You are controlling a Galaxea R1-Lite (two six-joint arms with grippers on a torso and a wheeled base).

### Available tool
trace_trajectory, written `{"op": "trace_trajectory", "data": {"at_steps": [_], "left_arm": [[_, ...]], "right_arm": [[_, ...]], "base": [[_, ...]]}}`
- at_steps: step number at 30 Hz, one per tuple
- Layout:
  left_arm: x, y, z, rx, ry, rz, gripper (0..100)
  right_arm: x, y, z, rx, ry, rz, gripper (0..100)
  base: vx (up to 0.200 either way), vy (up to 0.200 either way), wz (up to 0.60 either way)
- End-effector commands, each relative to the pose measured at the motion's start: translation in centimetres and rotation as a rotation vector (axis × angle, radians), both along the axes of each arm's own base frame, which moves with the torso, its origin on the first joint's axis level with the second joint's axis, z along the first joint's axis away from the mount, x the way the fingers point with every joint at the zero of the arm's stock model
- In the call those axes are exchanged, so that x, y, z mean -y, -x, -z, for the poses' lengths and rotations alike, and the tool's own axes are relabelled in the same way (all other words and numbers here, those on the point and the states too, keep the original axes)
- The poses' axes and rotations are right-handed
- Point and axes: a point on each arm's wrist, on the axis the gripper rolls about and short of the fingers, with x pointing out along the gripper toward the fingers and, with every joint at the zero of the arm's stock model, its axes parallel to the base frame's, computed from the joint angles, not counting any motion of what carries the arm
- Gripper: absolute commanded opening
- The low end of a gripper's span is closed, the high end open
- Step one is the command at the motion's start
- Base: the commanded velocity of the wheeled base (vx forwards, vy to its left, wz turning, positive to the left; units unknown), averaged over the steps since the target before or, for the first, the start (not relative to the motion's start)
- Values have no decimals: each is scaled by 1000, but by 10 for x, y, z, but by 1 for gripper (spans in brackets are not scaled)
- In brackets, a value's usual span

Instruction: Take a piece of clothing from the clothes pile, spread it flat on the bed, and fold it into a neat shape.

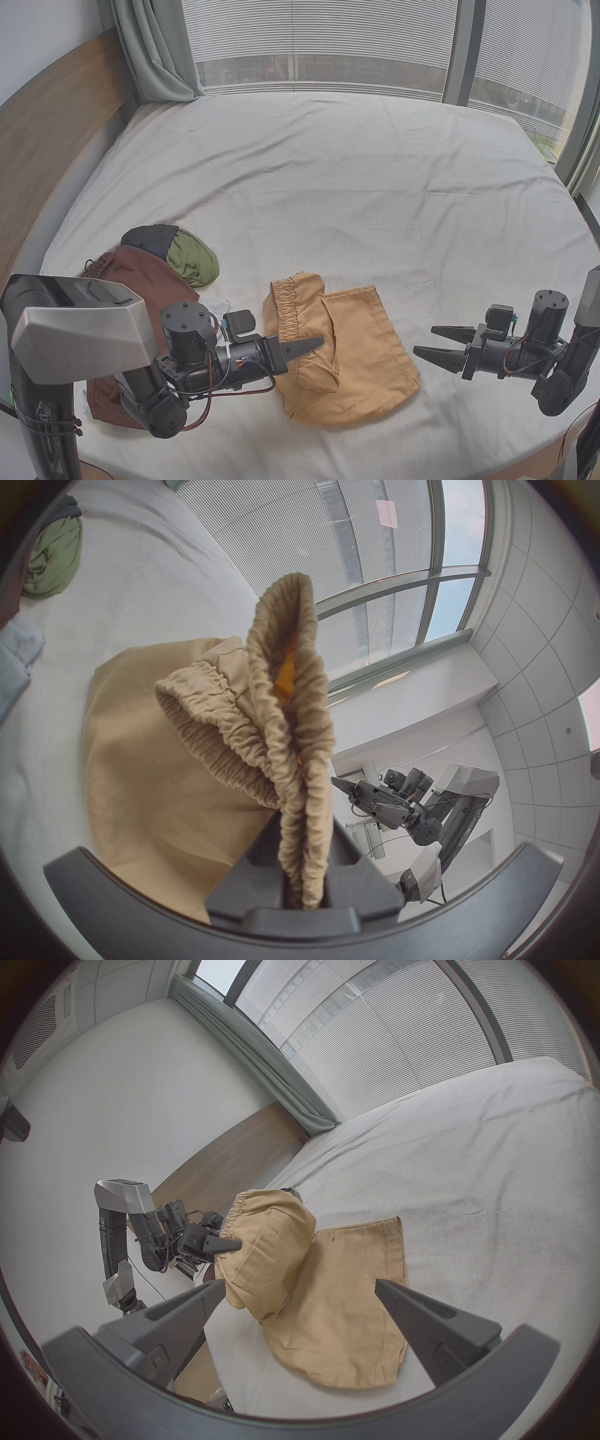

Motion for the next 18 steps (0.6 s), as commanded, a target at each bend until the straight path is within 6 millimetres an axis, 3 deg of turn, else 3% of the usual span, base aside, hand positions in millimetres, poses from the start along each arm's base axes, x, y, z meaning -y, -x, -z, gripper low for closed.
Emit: {"op": "trace_trajectory", "data": {"at_steps": [1,11,18], "left_arm": [[9,-2,13,-22,-12,15,0],[28,-10,30,-19,-17,12,0],[31,-13,40,-31,-26,12,0]], "right_arm": [[0,-1,0,3,-1,-1,100],[0,-1,0,3,-1,-1,100],[0,-1,0,4,-1,-1,100]], "base": [[0,0,0],[0,0,0],[0,0,0]]}}
